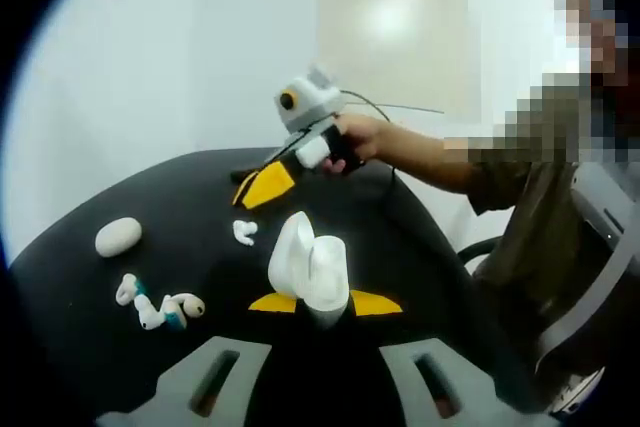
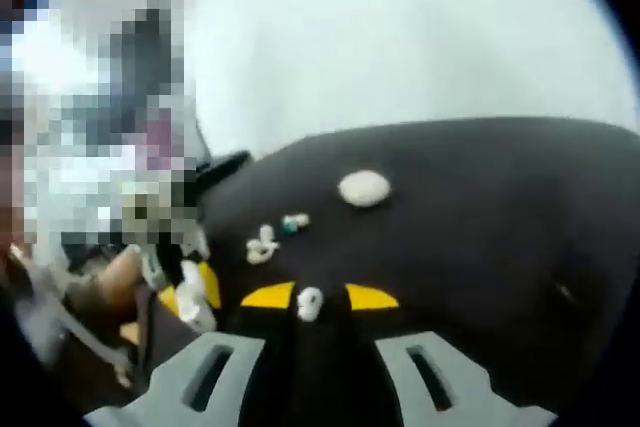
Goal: Pick up three earphones and place each one into its charging case using tactile feedback, ensure that each earphone is properly inserted and securely positioned inside the case.
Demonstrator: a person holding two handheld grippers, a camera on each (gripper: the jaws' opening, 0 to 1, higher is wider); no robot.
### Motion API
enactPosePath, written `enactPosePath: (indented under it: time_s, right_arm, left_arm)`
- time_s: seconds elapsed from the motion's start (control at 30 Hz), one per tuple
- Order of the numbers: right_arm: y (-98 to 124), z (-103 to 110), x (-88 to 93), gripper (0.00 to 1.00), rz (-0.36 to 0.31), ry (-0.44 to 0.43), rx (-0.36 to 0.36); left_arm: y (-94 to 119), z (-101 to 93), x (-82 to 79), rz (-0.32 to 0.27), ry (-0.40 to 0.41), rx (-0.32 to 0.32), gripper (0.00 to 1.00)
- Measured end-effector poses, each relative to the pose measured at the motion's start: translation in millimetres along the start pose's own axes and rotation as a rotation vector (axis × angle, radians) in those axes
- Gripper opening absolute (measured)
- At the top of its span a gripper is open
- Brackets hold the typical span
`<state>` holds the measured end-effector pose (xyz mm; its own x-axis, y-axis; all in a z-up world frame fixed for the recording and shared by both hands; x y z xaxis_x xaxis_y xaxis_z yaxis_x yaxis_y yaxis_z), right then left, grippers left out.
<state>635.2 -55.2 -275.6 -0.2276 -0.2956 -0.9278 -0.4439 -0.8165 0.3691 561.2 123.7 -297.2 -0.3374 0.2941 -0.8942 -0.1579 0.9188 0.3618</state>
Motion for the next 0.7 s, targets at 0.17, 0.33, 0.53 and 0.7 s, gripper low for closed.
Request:
enactPosePath:
  time_s: [0.17,0.33,0.53,0.7]
  right_arm:
    - [-15.8,4.8,6.2,0.14,0.096,0.089,-0.003]
    - [-17.0,9.5,3.1,0.13,0.085,0.082,-0.028]
    - [7.7,31.3,-41.7,0.13,-0.123,0.382,0.071]
    - [19.3,86.7,-69.7,0.13,-0.226,0.798,0.102]
  left_arm:
    - [0.2,0.0,0.2,-0.001,0.0,0.0,0.14]
    - [0.3,0.5,0.1,-0.001,0.005,0.004,0.14]
    - [0.4,1.0,-0.1,0.002,0.018,0.004,0.14]
    - [0.4,1.3,-0.4,0.005,0.033,0.0,0.14]
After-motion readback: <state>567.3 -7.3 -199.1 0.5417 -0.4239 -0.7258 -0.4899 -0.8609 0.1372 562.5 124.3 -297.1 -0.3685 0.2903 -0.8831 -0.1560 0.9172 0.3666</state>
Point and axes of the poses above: the point that each gripper's makers call its tool centre point, and the gripper's own axes: y roughly backward along the fingers, z roughly to its left, x roughly out of its underside, the point moved 7 cm from there along y, roughly backward along the fingers, and after that the axes turned 15 degrees about y, right-handed, at the moved point
